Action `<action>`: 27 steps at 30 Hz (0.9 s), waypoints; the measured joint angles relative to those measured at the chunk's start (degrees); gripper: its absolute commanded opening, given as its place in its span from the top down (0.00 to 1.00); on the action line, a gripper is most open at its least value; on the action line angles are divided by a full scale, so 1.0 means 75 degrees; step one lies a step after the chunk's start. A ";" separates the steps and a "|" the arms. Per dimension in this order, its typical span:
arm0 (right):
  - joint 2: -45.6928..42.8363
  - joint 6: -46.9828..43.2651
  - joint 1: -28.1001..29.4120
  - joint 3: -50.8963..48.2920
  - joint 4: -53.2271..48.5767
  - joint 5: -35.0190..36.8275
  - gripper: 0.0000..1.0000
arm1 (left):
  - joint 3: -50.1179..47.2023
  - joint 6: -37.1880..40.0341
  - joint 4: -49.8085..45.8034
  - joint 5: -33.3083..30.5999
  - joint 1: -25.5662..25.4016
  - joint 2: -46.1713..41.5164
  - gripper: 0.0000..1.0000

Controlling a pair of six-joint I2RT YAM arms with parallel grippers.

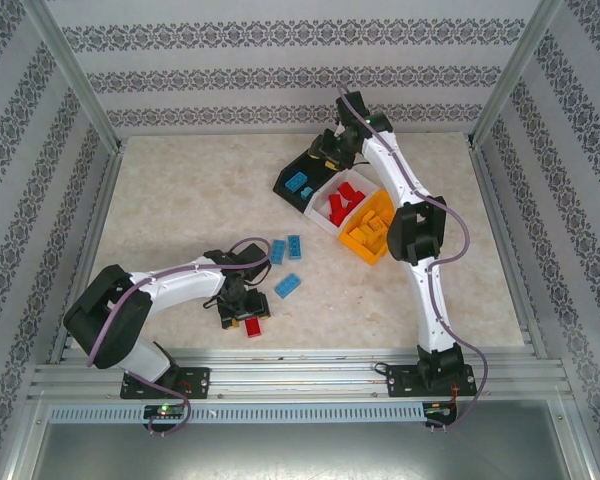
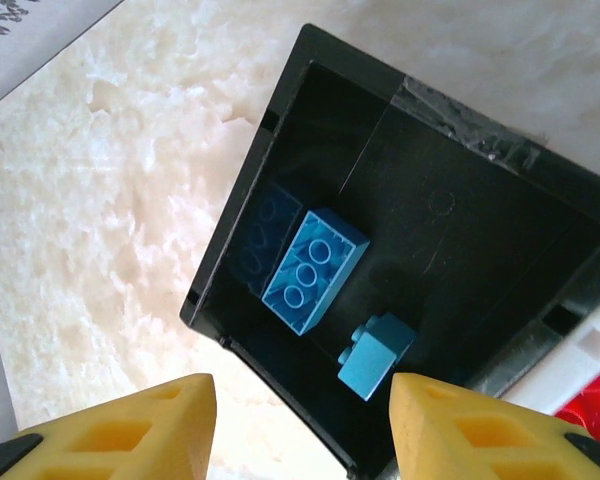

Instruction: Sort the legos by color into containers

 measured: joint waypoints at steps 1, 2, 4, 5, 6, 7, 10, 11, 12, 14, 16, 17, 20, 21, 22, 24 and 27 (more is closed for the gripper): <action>-0.0143 -0.0003 0.0000 -0.0175 0.0003 -0.0026 0.51 | 0.0000 0.0009 -0.0017 -0.0015 0.0006 0.0006 0.40; -0.0265 -0.0003 0.0000 -0.0321 -0.0006 -0.0052 0.51 | 0.0000 0.0029 -0.0038 -0.0023 0.0009 0.0012 0.42; -0.0618 -0.0006 0.0000 -0.0723 0.0035 -0.0114 0.51 | 0.0000 0.0064 -0.0108 -0.0050 0.0047 0.0029 0.49; -0.0775 -0.0012 0.0000 -0.0915 0.0061 -0.0137 0.51 | 0.0003 0.0087 -0.0149 -0.0058 0.0052 0.0047 0.52; -0.1008 -0.0032 0.0000 -0.1198 0.0108 -0.0166 0.51 | 0.0012 0.0093 -0.0201 -0.0082 0.0055 0.0079 0.55; -0.1262 -0.0047 0.0003 -0.1492 0.0163 -0.0195 0.51 | 0.0035 0.0111 -0.0256 -0.0099 0.0067 0.0117 0.58; -0.2069 -0.0137 0.0003 -0.2471 0.0370 -0.0280 0.51 | 0.0114 0.0122 -0.0405 -0.0117 0.0099 0.0207 0.64; -0.2381 -0.0160 0.0003 -0.2833 0.0431 -0.0289 0.51 | 0.0137 0.0128 -0.0440 -0.0134 0.0099 0.0216 0.65; -0.2637 -0.0184 0.0003 -0.3153 0.0519 -0.0297 0.51 | 0.0146 0.0134 -0.0458 -0.0140 0.0099 0.0219 0.65; -0.3232 -0.0242 0.0000 -0.3867 0.0656 -0.0306 0.51 | 0.0189 0.0152 -0.0495 -0.0143 0.0099 0.0221 0.65; -0.3742 -0.0350 0.0000 -0.4500 0.0746 -0.0303 0.50 | 0.0254 0.0184 -0.0560 -0.0140 0.0099 0.0254 0.65; -0.4019 -0.0402 0.0000 -0.4870 0.0796 -0.0303 0.50 | 0.0303 0.0216 -0.0603 -0.0137 0.0099 0.0271 0.65; -0.4677 -0.0510 -0.0041 -0.5904 0.0947 -0.0309 0.50 | 0.0507 0.0315 -0.0536 0.0009 0.0096 0.0315 0.65; -0.4846 -0.0548 -0.0052 -0.6207 0.0968 -0.0309 0.50 | 0.0618 0.0338 -0.0539 0.0044 0.0096 0.0315 0.65; -0.5042 -0.0562 -0.0076 -0.6557 0.1000 -0.0312 0.50 | 0.0790 0.0376 -0.0542 0.0073 0.0099 0.0312 0.65; -0.5362 -0.0600 -0.0122 -0.7160 0.1072 -0.0321 0.50 | 0.1131 0.0463 -0.0539 0.0140 0.0149 0.0297 0.65; -0.5840 -0.0609 -0.0204 -0.8011 0.1163 -0.0338 0.50 | 0.1614 0.0551 -0.0539 0.0286 0.0356 0.0172 0.65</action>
